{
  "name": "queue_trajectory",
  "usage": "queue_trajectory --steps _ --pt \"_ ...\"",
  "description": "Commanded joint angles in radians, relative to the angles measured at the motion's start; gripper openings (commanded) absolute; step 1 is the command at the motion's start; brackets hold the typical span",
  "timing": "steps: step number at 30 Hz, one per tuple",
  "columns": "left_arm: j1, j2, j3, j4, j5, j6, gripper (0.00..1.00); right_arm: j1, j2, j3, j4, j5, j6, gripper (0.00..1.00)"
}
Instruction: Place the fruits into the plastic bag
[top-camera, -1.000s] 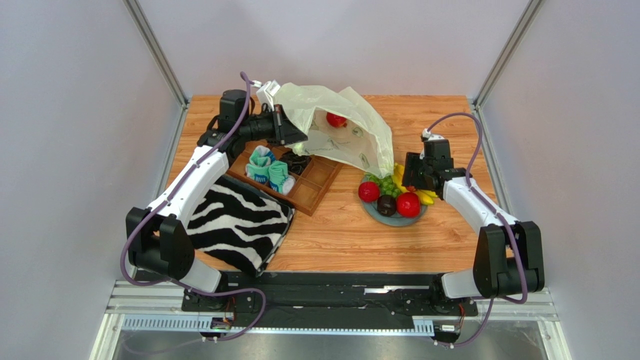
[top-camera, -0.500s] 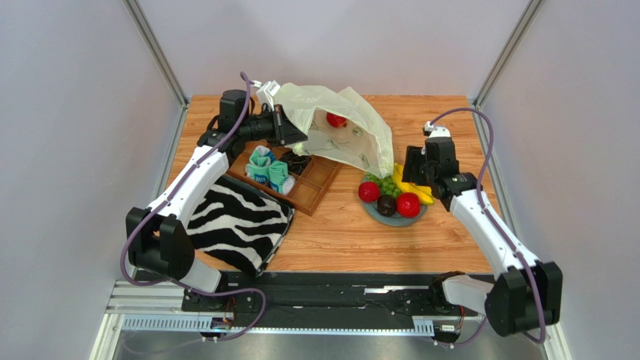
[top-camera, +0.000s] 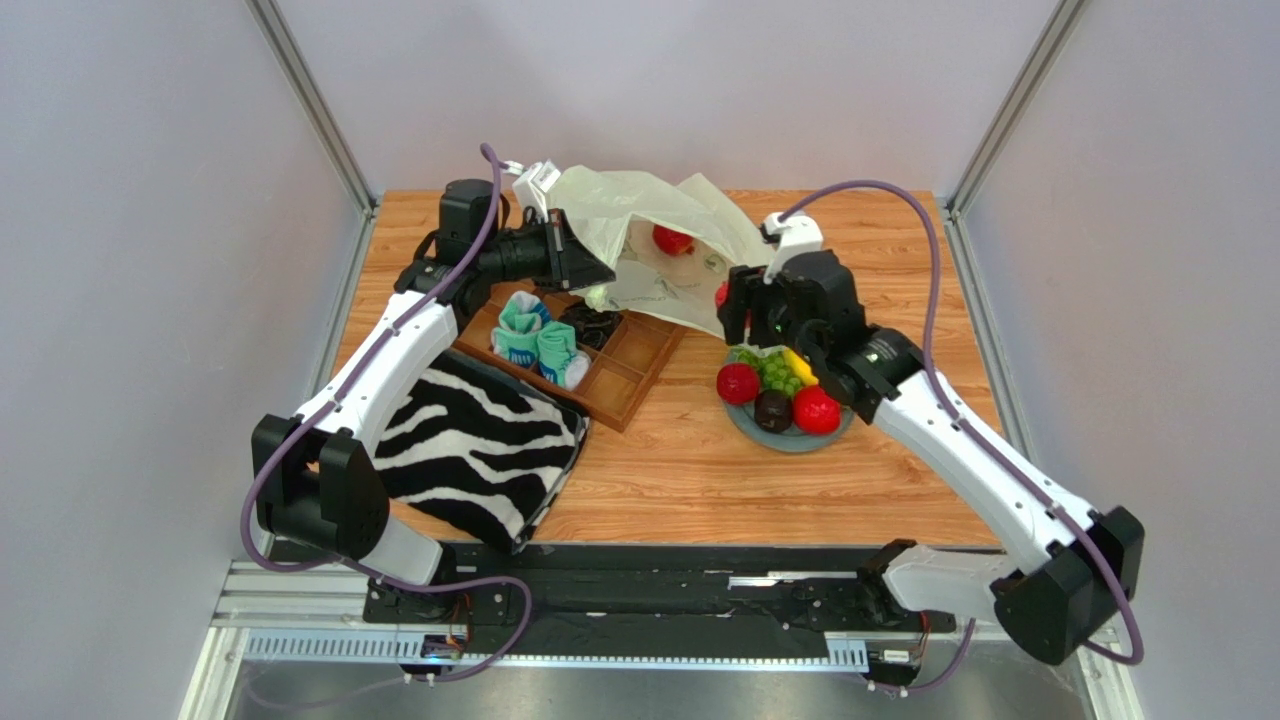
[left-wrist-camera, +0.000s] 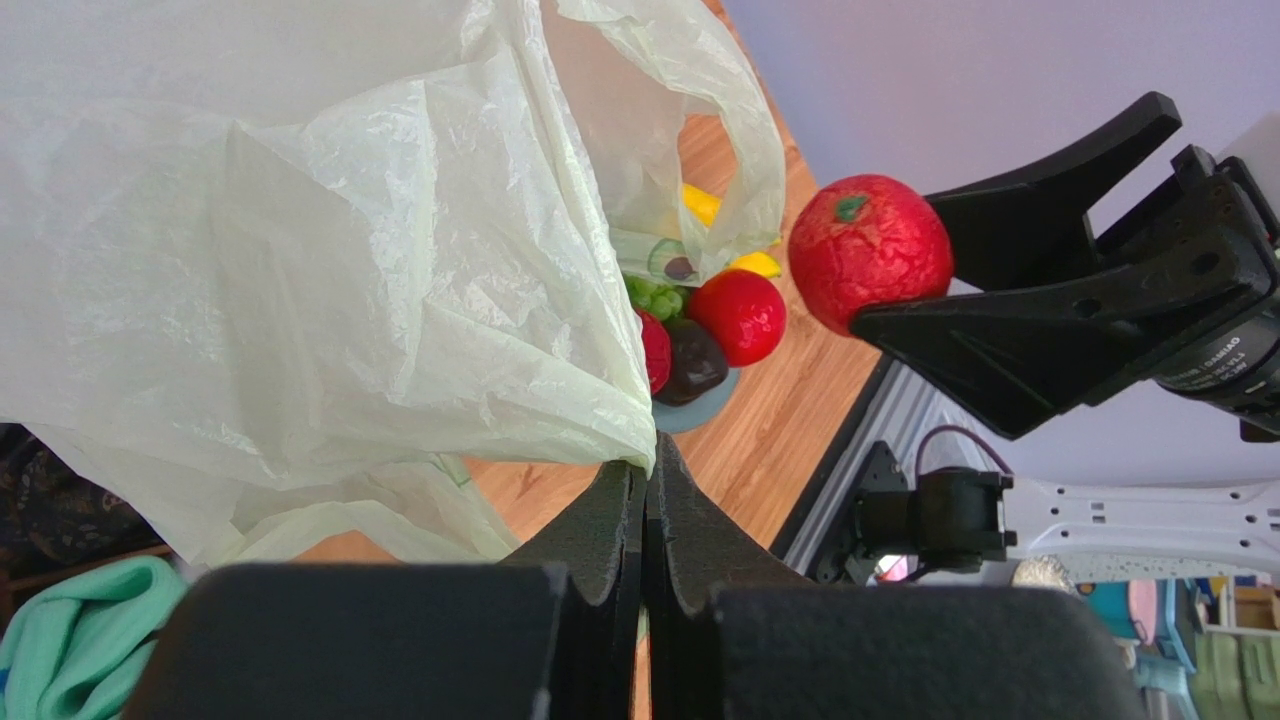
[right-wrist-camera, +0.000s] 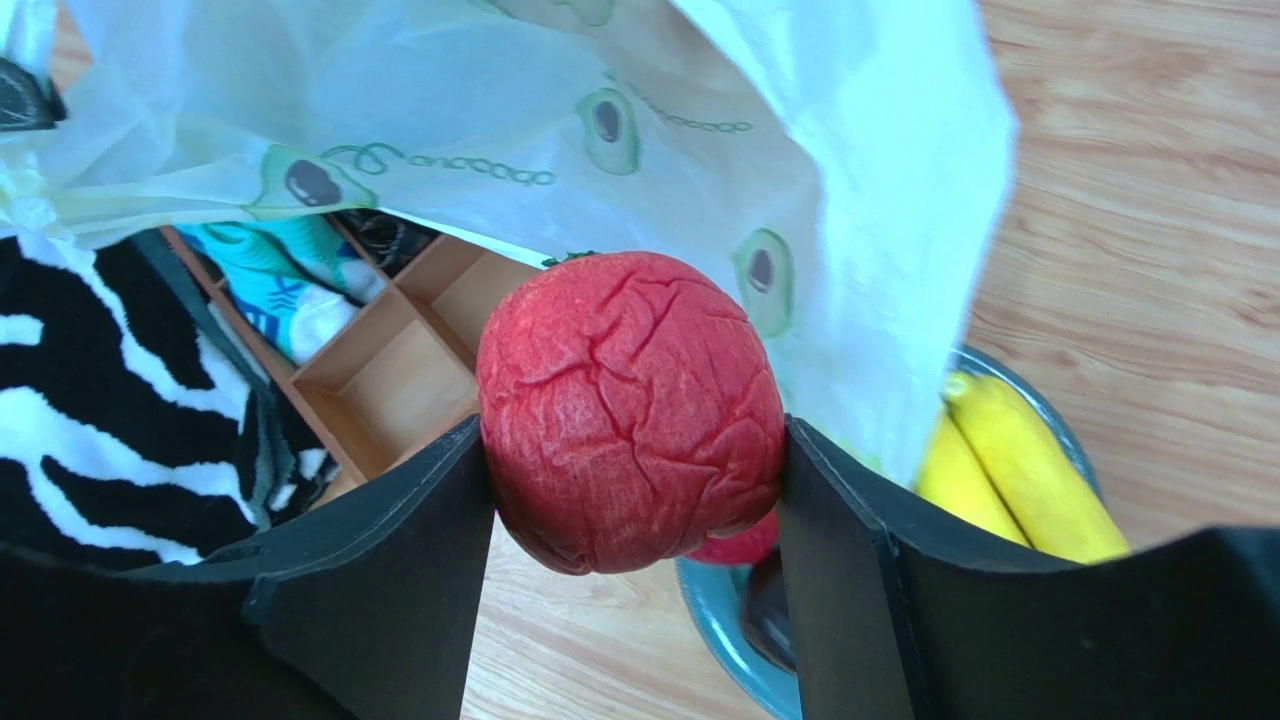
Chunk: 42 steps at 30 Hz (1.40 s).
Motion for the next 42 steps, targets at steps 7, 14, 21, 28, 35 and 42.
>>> queue_trajectory --steps 7,14,21,28,35,42 --pt "0.006 -0.001 0.042 0.005 0.020 0.009 0.00 0.041 0.278 0.198 0.072 -0.012 0.018 0.40" --pt "0.006 -0.003 0.039 0.011 0.024 0.003 0.00 0.029 0.500 0.385 0.028 0.066 -0.004 0.40" --pt "0.006 -0.001 0.039 0.012 0.027 0.002 0.00 0.006 0.689 0.505 0.063 0.182 0.009 0.40" --pt "0.006 0.005 0.039 0.014 0.029 0.002 0.00 0.007 0.792 0.531 0.156 0.181 0.082 0.41" --pt "0.006 0.011 0.039 0.014 0.033 -0.001 0.00 0.007 0.866 0.594 0.129 0.206 0.101 0.45" --pt "0.006 0.012 0.039 0.014 0.032 -0.001 0.00 0.006 0.896 0.616 0.112 0.204 0.110 0.78"
